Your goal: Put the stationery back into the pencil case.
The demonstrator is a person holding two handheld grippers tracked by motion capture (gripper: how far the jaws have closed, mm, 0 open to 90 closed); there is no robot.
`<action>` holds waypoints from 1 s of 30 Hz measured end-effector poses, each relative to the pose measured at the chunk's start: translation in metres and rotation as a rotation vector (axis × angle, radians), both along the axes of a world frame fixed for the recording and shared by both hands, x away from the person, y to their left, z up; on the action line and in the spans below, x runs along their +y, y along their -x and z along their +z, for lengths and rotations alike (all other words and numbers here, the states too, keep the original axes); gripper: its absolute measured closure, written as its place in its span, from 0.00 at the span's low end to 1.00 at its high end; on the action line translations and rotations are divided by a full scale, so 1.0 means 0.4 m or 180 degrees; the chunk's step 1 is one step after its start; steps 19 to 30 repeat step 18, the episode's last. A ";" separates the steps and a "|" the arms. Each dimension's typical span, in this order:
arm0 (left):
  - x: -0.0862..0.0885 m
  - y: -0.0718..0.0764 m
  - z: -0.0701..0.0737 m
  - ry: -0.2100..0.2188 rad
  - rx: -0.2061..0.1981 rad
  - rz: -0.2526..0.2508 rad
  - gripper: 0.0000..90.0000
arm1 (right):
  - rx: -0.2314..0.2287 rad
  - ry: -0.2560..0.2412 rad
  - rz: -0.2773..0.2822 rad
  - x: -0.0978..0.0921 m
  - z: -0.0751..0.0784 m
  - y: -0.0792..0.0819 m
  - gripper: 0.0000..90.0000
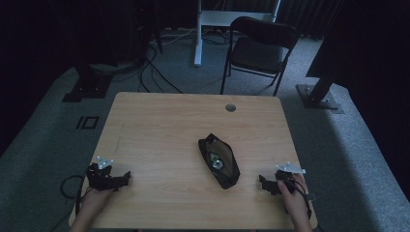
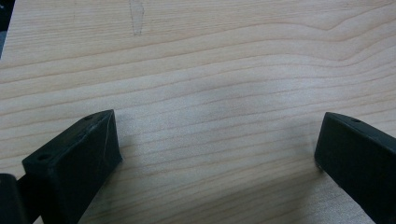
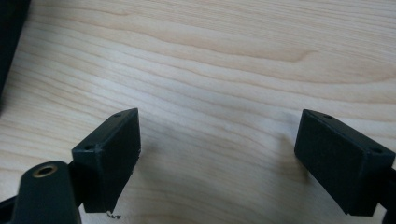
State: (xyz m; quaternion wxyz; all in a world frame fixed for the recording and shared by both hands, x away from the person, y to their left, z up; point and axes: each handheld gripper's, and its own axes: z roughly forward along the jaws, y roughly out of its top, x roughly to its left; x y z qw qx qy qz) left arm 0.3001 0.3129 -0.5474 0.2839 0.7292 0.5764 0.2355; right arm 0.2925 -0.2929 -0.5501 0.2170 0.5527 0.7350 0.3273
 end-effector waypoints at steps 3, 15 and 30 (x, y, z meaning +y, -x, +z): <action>0.000 0.000 0.000 0.0000 0.0000 0.0000 0.00 | -0.0029 0.0088 -0.0041 -0.005 -0.003 0.009 0.15; 0.000 0.000 0.000 0.0000 0.0000 -0.0001 0.00 | -0.0051 0.0084 -0.0076 -0.011 -0.007 0.018 0.14; 0.000 0.000 0.000 0.0000 0.0000 -0.0001 0.00 | -0.0050 0.0083 -0.0077 -0.011 -0.007 0.018 0.14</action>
